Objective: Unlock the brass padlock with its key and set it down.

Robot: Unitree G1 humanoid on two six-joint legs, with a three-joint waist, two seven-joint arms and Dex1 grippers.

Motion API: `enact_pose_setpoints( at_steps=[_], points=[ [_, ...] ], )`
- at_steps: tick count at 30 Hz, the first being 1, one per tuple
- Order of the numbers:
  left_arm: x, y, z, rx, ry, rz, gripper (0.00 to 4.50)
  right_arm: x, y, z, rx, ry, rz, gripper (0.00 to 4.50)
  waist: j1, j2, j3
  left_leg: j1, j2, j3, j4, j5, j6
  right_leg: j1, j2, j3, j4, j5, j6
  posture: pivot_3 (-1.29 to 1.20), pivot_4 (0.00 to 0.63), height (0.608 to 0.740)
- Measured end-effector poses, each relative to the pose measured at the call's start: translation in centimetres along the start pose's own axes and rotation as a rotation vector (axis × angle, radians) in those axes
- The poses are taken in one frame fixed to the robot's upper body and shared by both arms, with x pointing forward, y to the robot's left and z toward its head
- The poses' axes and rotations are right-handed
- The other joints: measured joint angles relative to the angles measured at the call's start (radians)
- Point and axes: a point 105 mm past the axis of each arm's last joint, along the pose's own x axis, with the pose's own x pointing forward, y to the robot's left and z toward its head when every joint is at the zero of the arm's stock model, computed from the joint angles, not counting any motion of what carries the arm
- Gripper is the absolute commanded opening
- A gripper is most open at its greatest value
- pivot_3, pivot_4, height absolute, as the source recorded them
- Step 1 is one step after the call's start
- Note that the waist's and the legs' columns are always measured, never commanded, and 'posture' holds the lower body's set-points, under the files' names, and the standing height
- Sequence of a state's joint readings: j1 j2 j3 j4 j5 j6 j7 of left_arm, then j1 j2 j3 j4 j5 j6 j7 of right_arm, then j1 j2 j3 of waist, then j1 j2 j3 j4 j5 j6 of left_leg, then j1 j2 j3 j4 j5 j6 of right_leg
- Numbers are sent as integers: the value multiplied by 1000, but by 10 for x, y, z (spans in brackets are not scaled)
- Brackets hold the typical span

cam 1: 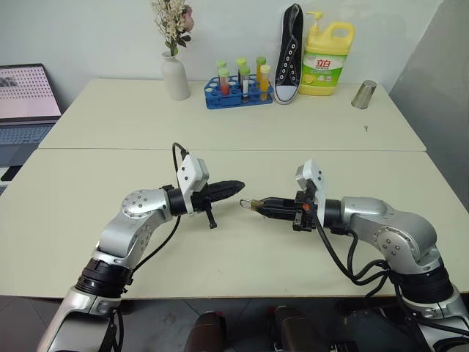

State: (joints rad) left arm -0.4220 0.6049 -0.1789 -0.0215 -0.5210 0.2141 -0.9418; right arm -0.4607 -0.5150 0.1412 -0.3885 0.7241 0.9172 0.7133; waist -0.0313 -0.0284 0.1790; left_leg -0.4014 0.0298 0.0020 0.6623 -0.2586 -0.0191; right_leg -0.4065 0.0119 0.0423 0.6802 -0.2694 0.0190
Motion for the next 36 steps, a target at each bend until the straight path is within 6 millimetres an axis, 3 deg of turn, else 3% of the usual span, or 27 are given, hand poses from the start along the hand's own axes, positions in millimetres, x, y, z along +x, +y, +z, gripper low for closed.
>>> enact_pose_setpoints(
  at_steps=[12,22,36],
  points=[
    [4,-7,-15,-34,45,-31,0,1,1,1,-3,-10,9,147,1,0,0,0,0,0,0,0,0,0,0,0,0,0,0,0,150,740],
    [4,-13,-4,-44,32,-56,0,1,1,1,-2,-9,9,147,1,0,0,0,0,0,0,0,0,0,0,0,0,0,0,0,150,740],
    [-4,-27,-6,-83,31,-110,0,0,-1,-1,-18,6,-2,147,1,0,0,0,0,0,0,0,0,0,0,0,0,0,0,0,150,740]
  ],
)
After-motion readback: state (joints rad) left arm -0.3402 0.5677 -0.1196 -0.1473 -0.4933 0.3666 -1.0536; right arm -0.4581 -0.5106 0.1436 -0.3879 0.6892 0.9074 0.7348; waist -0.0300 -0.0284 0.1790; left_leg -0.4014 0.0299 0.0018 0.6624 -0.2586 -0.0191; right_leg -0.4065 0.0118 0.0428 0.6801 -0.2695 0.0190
